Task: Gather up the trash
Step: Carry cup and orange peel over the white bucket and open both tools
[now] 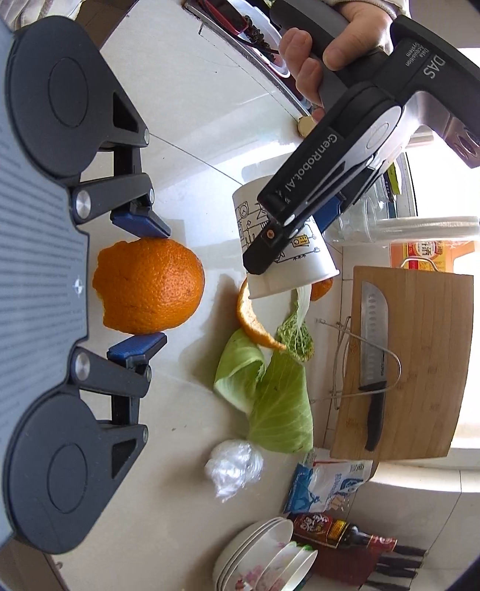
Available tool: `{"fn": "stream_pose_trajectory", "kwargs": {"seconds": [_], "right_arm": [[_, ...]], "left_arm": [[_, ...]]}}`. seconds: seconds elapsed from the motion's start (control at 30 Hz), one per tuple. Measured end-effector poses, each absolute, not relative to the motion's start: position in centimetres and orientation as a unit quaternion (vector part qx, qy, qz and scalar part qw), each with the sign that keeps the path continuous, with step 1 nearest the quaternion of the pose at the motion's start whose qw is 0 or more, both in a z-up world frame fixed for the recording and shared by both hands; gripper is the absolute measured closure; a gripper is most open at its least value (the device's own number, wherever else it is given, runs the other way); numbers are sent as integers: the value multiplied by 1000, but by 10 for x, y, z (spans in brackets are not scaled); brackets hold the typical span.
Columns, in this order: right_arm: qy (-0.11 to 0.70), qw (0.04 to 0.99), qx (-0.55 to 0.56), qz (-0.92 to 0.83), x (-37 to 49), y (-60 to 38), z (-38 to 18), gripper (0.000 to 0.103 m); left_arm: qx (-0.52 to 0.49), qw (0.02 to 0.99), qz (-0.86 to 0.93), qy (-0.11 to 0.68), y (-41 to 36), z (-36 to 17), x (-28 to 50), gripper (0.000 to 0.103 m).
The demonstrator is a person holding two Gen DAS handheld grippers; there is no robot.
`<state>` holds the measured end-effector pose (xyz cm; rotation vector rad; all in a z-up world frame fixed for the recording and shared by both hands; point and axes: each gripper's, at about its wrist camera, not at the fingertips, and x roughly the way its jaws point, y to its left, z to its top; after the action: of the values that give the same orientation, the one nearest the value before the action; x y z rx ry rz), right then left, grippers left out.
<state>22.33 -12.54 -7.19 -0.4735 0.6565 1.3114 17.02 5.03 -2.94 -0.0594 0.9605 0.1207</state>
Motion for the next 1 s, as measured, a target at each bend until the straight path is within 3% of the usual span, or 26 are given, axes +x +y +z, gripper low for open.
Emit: {"fn": "stream_pose_trajectory", "kwargs": {"seconds": [0.57, 1.0], "right_arm": [[338, 828, -143, 424, 268, -289, -78, 43], [450, 846, -105, 267, 323, -391, -191, 42]], "left_arm": [[-17, 894, -68, 442, -98, -35, 240, 40], [3, 875, -128, 468, -185, -71, 294, 40]]}}
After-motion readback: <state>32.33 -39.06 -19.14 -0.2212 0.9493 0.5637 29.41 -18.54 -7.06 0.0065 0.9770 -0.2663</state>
